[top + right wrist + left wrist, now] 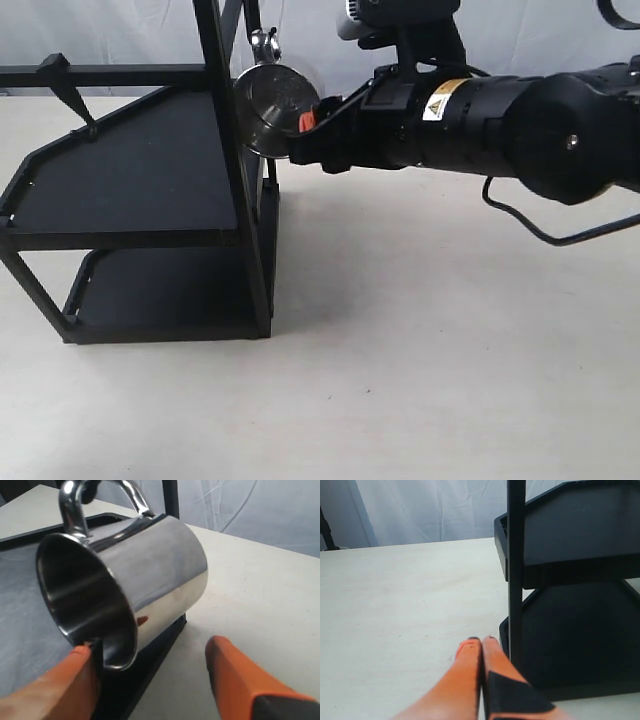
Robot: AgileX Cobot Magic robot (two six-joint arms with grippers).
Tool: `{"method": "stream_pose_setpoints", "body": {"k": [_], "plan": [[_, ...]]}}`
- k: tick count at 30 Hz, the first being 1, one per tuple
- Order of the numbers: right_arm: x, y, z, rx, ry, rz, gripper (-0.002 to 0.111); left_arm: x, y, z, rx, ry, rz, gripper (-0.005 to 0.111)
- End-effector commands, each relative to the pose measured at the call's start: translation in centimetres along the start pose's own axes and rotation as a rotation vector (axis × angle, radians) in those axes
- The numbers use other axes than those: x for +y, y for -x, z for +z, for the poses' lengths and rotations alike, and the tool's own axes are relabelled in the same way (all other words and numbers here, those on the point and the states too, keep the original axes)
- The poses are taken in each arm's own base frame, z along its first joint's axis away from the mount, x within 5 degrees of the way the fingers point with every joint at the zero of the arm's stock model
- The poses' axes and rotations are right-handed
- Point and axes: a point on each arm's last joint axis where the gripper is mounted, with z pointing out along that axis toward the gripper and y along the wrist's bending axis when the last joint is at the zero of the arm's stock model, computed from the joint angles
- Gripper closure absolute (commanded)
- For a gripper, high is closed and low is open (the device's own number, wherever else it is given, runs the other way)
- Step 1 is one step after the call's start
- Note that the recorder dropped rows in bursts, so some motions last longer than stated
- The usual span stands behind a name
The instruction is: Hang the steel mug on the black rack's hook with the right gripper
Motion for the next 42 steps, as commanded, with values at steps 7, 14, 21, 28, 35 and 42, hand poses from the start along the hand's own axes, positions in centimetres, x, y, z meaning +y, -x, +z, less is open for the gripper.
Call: {"method": "stream_pose_setpoints", "body": {"k": [7,14,21,28,35,42], "plan": [[0.5,0.7,-8.9,0.13,0.037,-0.102,0.108,0.0,0.1,0.0,-0.006,-0.002,-0.003,0.107],[0.8,0.5,-10.7,0.121,0.071,0.0,0.108,0.0,0.1,0.0,-0.006,-0.002,-0.003,0.107],[0.8,0.5,-10.8,0.113,0.068,-0.013,0.108,0.0,0.1,0.0,-0.006,-0.002,-0.003,0.107],[-0.8,-0.4,-14.0,-0.012,-0.011,-0.089,0.108,0.0,0.1,0.0,-0.006,-0.001,0.001,0.107],[-4.1,-7.0,-19.5,-0.234,-0.184,0.079,0.108,0.0,0.1,0.0,-0.006,-0.002,-0.001,0.107],[-4.8,-13.6,-21.0,-0.273,-0.29,0.067,0.108,0.0,0.1,0.0,-0.006,-0.002,-0.001,0.107]]}}
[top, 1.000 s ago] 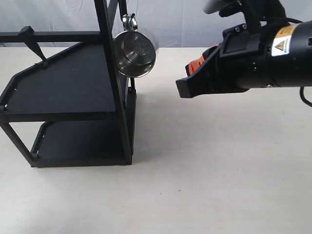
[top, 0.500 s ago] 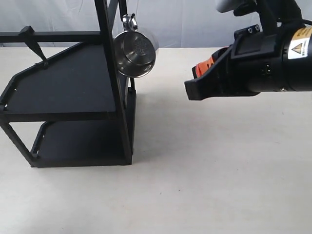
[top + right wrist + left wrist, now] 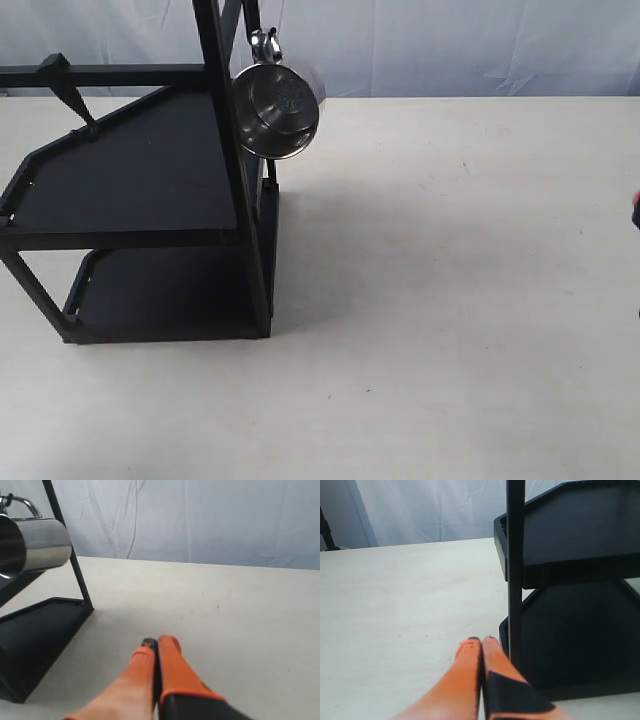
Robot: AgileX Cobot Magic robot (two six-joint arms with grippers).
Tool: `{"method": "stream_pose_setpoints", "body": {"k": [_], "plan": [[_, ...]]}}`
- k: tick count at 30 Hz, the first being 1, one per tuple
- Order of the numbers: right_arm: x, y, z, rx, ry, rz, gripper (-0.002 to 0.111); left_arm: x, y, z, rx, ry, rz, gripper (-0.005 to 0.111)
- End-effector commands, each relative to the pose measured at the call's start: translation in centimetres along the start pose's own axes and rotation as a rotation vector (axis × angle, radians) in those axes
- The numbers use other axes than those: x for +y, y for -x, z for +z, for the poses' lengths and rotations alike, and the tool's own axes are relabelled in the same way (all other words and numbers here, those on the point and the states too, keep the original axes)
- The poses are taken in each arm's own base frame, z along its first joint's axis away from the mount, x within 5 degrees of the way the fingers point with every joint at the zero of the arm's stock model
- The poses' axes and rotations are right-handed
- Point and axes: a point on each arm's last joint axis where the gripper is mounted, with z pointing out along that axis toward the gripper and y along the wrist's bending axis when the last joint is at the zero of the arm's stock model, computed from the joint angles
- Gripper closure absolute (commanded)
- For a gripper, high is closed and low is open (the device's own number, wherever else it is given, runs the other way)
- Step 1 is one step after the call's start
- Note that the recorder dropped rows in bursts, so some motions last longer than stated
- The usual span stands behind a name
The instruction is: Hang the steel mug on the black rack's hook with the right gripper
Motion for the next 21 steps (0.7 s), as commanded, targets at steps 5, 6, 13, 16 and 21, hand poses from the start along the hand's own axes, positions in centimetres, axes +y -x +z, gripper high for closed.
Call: {"method": "stream_pose_setpoints", "body": {"k": [5,6,13,16,21], "plan": [[-1.0,-6.3,-0.7,0.057,-0.039,-0.041,0.108,0.0,0.1,0.0,-0.006,-0.002,-0.001,0.107],[-1.1,-7.0,-0.6,0.069,-0.04,-0.04,0.108,0.0,0.1,0.0,-0.006,-0.002,-0.001,0.107],[-1.5,-8.8,-0.7,0.067,-0.063,-0.003,0.108,0.0,0.1,0.0,-0.006,-0.002,-0.001,0.107],[-1.6,-8.8,-0.8,0.064,-0.068,-0.018,0.108,0.0,0.1,0.0,-0.006,-0.002,-0.001,0.107],[-1.6,-8.7,-0.8,0.058,-0.067,-0.018,0.108,0.0,0.1,0.0,-0.006,-0.002,-0.001,0.107]]}}
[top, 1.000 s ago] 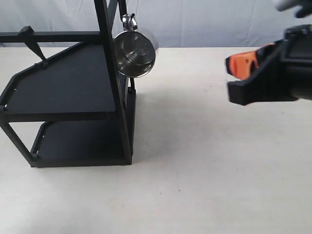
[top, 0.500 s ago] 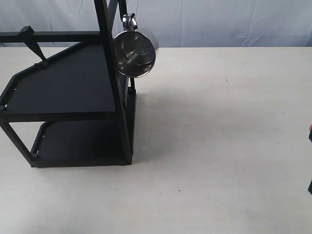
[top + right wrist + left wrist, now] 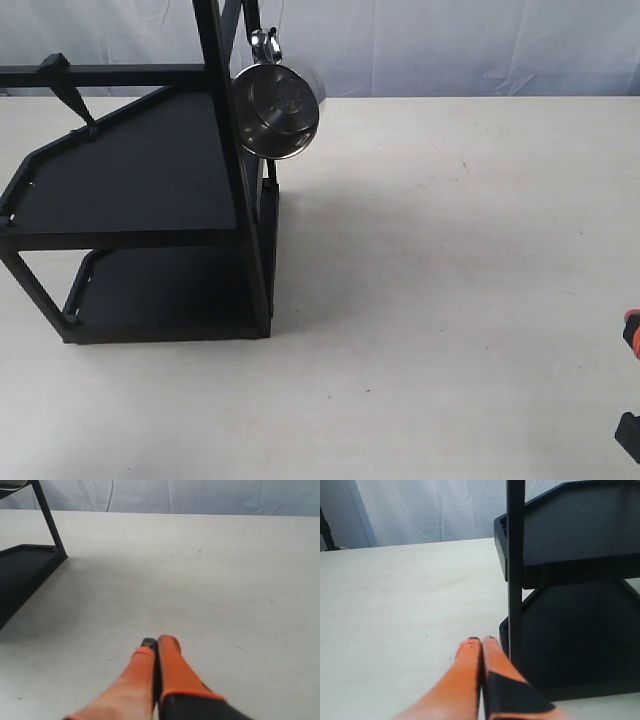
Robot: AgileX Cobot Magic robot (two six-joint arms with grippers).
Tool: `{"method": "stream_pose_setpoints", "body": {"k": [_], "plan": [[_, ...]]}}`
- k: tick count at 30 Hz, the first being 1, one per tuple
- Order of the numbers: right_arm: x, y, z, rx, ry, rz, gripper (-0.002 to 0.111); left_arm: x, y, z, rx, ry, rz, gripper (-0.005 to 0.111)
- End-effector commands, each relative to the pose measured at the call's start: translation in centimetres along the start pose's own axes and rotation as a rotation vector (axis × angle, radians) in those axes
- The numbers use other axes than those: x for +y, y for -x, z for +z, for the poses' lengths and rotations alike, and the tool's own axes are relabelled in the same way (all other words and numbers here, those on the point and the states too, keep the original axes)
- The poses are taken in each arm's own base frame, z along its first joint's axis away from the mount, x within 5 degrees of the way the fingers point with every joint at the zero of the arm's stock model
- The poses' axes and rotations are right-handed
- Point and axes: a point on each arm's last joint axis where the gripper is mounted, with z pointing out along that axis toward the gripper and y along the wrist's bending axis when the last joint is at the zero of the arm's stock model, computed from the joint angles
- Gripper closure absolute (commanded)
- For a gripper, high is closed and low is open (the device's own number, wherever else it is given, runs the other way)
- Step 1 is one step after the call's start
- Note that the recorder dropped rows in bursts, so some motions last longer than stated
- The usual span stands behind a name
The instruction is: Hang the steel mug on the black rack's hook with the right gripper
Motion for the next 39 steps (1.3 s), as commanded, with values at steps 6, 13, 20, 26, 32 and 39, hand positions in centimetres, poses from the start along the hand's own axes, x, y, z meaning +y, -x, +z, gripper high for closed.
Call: {"method": "stream_pose_setpoints", "body": {"k": [6,13,20,26,32,39], "plan": [[-0.06,-0.11,0.0,-0.005,-0.006,-0.003,0.108,0.0,0.11,0.02,-0.006,-0.002,-0.001,0.107],[-0.23,0.08,0.01,-0.024,-0.027,-0.008,0.108,0.0,0.11,0.02,-0.006,-0.002,-0.001,0.107],[-0.22,0.08,0.01,-0.025,-0.026,-0.005,0.108,0.0,0.11,0.02,-0.006,-0.002,-0.001,0.107],[-0.21,0.14,0.01,-0.031,-0.025,-0.005,0.108,0.0,0.11,0.02,-0.006,-0.002,-0.001,0.107],[-0.21,0.14,0.01,-0.031,-0.025,-0.005,0.108,0.0,0.11,0.02,-0.006,-0.002,-0.001,0.107],[-0.21,0.14,0.01,-0.031,-0.025,-0.005,0.108,0.0,0.11,0.02,-0.006,-0.002,-0.001,0.107]]}}
